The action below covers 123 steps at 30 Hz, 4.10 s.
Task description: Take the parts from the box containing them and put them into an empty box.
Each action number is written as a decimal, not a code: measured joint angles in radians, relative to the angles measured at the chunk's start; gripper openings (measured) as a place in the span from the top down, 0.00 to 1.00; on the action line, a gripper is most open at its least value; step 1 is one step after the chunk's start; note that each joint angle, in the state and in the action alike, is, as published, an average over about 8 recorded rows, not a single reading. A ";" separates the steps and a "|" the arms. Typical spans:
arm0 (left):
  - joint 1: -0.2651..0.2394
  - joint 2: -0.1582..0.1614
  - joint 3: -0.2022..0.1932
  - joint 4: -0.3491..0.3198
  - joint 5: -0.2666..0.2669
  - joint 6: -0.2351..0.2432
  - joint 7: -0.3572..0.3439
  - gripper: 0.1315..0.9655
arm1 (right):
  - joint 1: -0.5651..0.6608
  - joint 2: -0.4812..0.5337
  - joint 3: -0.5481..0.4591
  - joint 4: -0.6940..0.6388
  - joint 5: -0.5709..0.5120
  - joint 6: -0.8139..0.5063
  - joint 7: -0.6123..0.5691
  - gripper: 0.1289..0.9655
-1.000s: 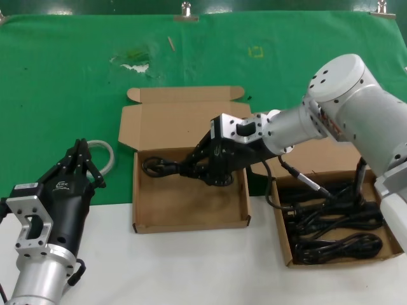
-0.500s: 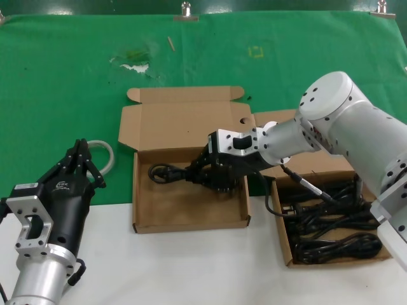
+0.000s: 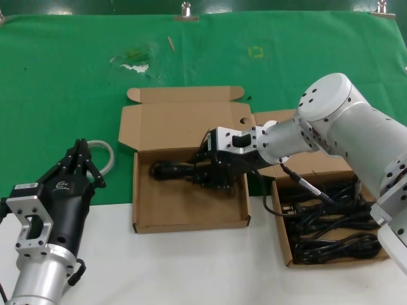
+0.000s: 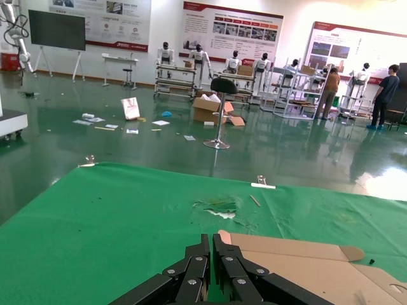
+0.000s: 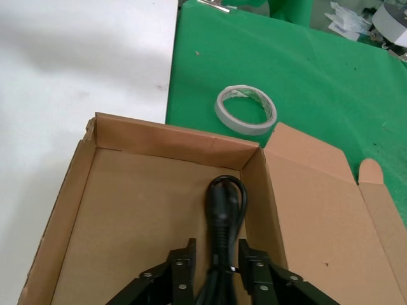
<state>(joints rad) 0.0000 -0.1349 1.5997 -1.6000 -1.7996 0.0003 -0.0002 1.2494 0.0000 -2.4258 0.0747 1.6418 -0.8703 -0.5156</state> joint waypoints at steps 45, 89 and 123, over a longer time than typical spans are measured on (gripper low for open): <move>0.000 0.000 0.000 0.000 0.000 0.000 0.000 0.33 | -0.461 0.111 0.304 0.562 0.058 0.320 0.190 0.03; 0.000 0.000 0.000 0.000 0.000 0.000 0.000 0.00 | -1.181 0.284 0.781 1.442 0.150 0.823 0.488 0.00; 0.000 0.000 0.000 0.000 0.000 0.000 0.000 0.00 | -1.207 0.290 0.798 1.474 0.153 0.841 0.498 0.00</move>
<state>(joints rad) 0.0000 -0.1346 1.6000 -1.6000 -1.8000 0.0000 0.0000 0.0420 0.2899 -1.6277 1.5488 1.7947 -0.0292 -0.0173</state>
